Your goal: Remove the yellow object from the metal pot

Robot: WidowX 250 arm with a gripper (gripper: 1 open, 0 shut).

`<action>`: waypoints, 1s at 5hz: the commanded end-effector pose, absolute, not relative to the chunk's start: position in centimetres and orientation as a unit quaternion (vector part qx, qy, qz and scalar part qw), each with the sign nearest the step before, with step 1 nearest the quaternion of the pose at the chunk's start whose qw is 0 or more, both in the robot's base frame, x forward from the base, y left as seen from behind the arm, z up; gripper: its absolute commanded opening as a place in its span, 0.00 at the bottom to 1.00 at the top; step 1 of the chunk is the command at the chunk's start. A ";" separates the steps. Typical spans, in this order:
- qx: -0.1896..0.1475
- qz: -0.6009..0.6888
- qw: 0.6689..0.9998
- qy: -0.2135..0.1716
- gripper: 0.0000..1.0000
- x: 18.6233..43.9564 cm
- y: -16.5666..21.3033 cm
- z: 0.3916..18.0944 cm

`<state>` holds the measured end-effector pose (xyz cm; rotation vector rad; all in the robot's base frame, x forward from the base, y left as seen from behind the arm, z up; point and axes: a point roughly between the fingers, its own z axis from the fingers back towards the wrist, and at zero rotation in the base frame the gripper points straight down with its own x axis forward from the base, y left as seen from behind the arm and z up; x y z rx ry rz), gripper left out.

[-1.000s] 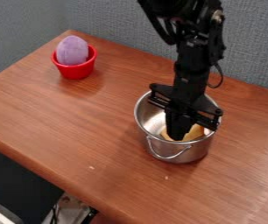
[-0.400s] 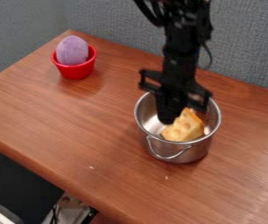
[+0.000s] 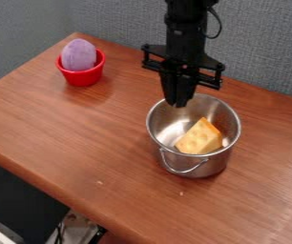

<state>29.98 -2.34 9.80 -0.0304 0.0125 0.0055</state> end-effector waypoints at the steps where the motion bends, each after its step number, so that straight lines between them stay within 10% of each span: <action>1: -0.018 0.001 1.000 -0.024 1.00 29.8 -2.3 11.0; 5: -0.013 -0.029 0.999 -0.010 1.00 29.5 -3.9 6.8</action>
